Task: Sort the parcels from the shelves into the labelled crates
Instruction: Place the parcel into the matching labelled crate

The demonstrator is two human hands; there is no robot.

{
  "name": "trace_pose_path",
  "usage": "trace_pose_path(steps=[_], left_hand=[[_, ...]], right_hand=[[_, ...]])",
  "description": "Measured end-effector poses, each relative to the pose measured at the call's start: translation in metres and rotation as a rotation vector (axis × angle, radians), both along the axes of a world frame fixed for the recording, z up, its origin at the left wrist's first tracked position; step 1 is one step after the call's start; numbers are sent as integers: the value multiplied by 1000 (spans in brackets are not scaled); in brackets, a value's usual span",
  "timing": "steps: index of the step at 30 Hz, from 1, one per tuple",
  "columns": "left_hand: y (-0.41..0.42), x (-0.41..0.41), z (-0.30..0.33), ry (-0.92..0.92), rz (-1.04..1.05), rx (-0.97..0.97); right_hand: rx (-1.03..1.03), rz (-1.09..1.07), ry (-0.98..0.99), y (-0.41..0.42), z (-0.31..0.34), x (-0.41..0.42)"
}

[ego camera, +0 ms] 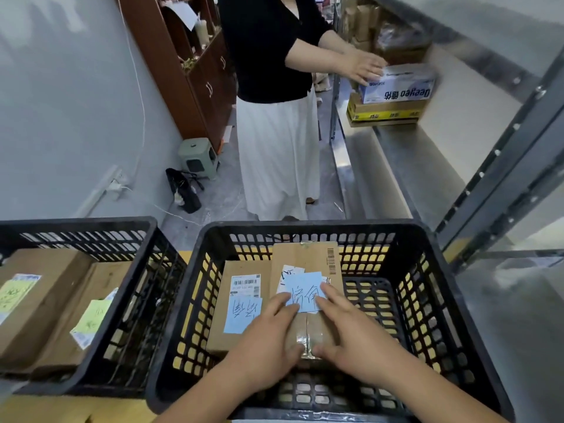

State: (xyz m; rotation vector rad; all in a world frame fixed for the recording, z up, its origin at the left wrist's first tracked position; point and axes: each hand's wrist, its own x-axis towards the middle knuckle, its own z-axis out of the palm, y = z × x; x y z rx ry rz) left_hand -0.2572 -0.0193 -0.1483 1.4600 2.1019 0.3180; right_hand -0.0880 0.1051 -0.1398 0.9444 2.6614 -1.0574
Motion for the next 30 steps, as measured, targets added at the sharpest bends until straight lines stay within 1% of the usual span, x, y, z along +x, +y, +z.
trace_pose_path(steps=[4,8,11,13,15,18,22,26,30], left_hand=[[4,-1,-5,20,26,-53],[8,0,-6,63,3,-86],[13,0,-3,107,-11,-91],[13,1,-1,143,-18,-96],[11,1,4,198,-56,-109],[8,-1,15,245,-123,-90],[-1,2,40,252,-269,7],[-4,23,68,277,-487,103],[-6,54,83,231,-657,223]], right_hand=[[-33,-3,-9,0,-10,-7],[-63,-21,-29,9,-13,-8],[-48,-30,-42,8,-12,-8],[-16,-45,-70,3,-9,-9],[60,-67,-96,-5,-1,-9],[146,-131,-74,-17,20,1],[221,-308,-97,-53,53,30],[281,-505,-147,-96,79,66],[332,-715,-178,-149,97,107]])
